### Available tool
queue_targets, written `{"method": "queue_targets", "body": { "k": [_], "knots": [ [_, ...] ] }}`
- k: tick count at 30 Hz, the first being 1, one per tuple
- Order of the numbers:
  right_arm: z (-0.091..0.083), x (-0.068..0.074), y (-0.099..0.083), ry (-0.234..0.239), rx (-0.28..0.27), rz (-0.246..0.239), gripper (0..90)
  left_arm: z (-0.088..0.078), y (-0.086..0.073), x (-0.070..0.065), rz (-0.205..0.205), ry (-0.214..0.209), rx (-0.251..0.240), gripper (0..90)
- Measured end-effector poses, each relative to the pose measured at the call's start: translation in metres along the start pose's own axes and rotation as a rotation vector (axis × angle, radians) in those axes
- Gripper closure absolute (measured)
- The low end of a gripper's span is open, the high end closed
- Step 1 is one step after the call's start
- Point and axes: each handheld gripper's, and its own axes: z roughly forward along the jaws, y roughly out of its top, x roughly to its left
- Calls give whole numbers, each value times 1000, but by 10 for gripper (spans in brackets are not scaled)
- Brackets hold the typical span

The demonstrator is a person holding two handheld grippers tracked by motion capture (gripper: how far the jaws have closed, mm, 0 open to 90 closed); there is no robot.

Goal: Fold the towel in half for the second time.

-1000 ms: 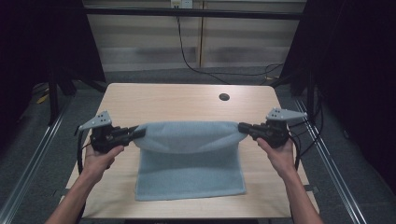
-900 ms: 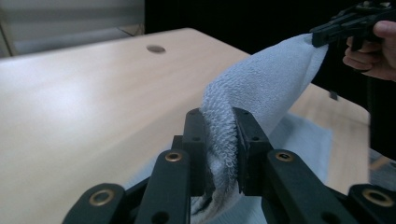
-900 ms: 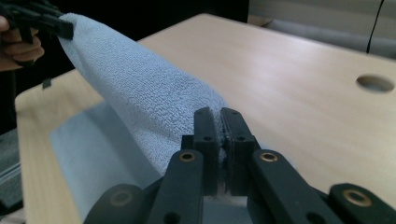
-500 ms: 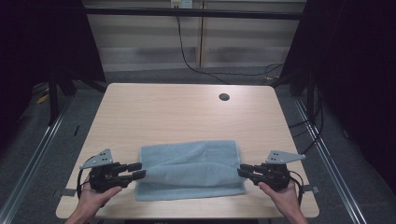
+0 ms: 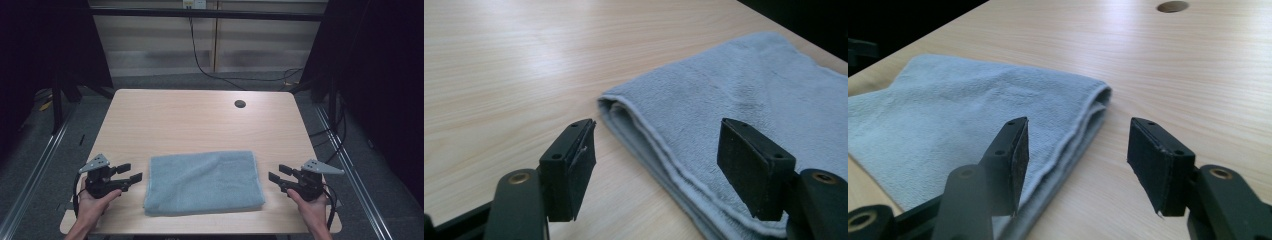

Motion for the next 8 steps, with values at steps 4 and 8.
{"method": "queue_targets", "body": {
  "k": [4,8],
  "knots": [
    [-3,-1,-5,-18,8,9,361,-3,-3,-2,-18,9,0,255],
    [0,-5,-10,-50,35,20,328,2,-7,-4,-12,15,32,235]
  ]
}}
